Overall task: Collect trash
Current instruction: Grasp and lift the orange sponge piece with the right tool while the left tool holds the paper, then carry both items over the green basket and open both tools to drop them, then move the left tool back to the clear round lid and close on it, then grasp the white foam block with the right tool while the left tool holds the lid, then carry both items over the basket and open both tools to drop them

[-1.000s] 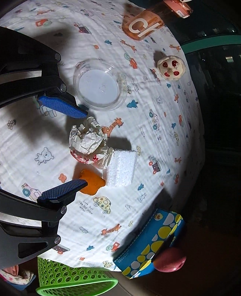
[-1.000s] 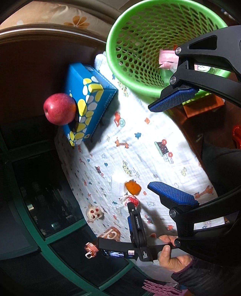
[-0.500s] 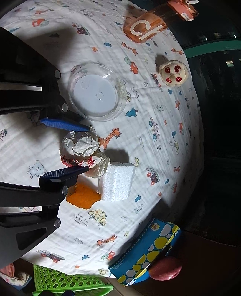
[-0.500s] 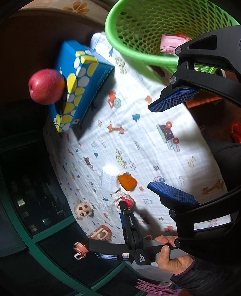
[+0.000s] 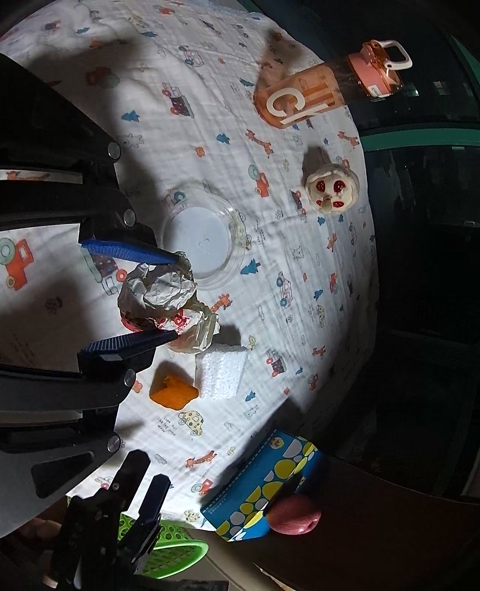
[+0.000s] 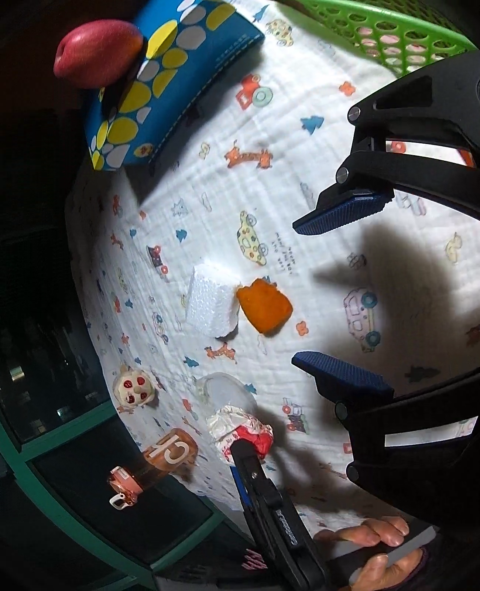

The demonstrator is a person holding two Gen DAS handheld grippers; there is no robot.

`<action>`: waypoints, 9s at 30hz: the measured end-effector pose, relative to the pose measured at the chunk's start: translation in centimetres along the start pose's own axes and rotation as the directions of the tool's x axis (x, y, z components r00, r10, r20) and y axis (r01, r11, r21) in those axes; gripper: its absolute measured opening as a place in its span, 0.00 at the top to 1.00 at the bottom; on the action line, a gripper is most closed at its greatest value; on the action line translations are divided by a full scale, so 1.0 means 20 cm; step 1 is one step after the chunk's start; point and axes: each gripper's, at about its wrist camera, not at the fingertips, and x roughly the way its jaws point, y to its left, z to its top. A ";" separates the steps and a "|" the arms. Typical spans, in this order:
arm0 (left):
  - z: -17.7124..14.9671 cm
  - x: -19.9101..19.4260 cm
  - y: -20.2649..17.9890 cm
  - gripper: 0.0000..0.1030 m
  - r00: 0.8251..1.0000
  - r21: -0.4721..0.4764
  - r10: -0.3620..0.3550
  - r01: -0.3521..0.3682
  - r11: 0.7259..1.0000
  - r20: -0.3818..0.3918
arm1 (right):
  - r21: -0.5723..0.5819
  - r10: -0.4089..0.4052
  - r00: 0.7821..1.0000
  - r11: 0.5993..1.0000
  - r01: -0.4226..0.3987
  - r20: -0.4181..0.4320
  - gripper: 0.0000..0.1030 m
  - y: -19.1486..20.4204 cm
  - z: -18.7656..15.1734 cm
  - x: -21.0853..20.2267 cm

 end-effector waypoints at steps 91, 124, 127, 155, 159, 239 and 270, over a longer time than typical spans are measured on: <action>-0.14 -0.33 -1.51 0.67 0.916 0.378 -0.395 0.392 0.839 -0.073 | 0.384 -0.380 0.905 0.878 0.287 0.191 0.53 -0.99 -0.61 -1.12; -0.26 -0.19 -1.62 0.40 0.911 0.421 -0.376 0.411 0.808 -0.168 | 0.421 -0.397 0.888 0.864 0.276 0.232 0.35 -1.03 -0.73 -1.30; -0.24 -0.19 -1.48 0.33 0.930 0.388 -0.338 0.367 0.845 -0.143 | 0.398 -0.377 0.896 0.878 0.265 0.234 0.32 -0.98 -0.69 -1.26; 0.02 0.13 -0.01 0.09 0.995 0.129 0.089 -0.082 0.988 -0.050 | 0.105 -0.136 0.976 0.987 0.119 0.172 0.20 -0.34 -0.18 -0.64; 0.04 0.22 0.05 0.09 0.995 0.146 0.084 -0.074 0.987 -0.061 | 0.078 -0.117 0.982 0.991 0.106 0.150 0.19 -0.29 -0.12 -0.54; 0.04 0.08 0.27 0.14 1.000 0.022 -0.005 0.005 1.000 -0.009 | 0.003 -0.080 0.996 0.997 0.080 -0.028 0.35 0.06 0.24 0.38; -0.14 -0.23 -0.81 0.14 0.965 0.290 -0.264 0.251 0.924 0.004 | 0.176 -0.254 0.957 0.958 0.229 0.142 0.35 -0.49 -0.34 -0.75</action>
